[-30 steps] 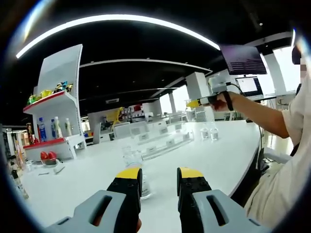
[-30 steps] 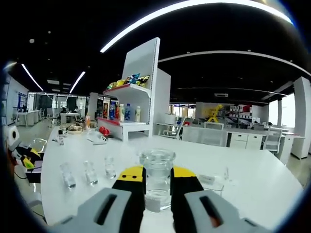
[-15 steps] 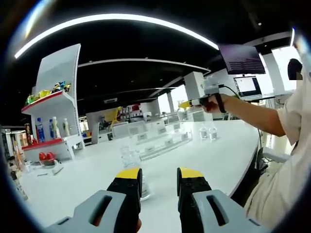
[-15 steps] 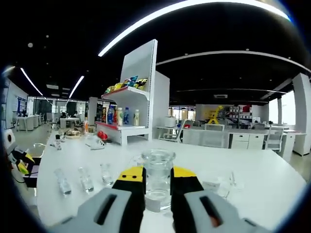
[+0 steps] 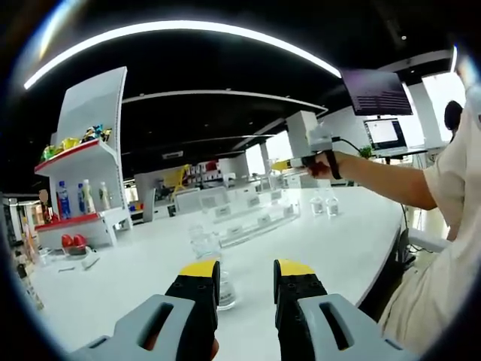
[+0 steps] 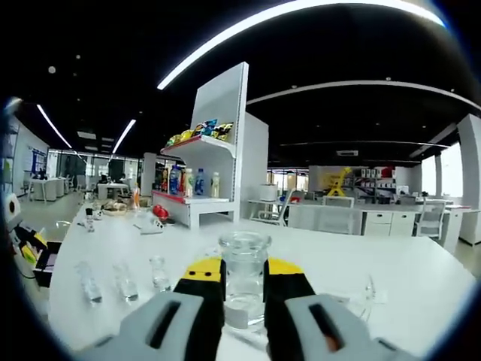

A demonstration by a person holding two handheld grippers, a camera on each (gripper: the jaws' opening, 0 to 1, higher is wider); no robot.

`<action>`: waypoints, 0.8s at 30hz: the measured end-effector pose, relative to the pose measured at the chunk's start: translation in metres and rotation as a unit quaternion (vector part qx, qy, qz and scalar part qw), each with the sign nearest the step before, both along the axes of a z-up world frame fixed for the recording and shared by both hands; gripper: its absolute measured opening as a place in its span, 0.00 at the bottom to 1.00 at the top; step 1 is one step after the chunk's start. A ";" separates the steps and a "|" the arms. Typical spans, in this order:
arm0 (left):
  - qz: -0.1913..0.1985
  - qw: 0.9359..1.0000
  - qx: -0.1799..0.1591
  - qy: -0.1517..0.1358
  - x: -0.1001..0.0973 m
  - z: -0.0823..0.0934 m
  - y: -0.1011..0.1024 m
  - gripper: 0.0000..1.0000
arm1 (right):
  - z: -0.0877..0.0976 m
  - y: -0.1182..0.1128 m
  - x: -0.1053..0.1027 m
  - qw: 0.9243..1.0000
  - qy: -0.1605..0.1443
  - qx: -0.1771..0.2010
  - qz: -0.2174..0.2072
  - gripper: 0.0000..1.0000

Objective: Identify the label on the chemical reagent bottle, grasp the chemical reagent bottle, and place it in the designated position on the reagent rack

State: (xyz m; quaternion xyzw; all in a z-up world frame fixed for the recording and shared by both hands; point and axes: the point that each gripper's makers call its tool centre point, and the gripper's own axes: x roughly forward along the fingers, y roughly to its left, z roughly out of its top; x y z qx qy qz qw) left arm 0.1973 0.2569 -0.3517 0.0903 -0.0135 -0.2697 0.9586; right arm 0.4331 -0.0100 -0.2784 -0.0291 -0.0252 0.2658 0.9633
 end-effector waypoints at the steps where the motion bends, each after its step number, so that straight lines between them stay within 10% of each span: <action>1: 0.000 1.000 0.000 0.000 0.000 0.000 0.000 0.30 | 0.000 0.000 0.002 1.000 0.000 0.003 0.002 0.19; 24: -0.006 1.000 0.008 0.016 0.015 -0.007 -0.004 0.30 | -0.020 0.010 0.049 1.000 -0.006 -0.004 0.015 0.19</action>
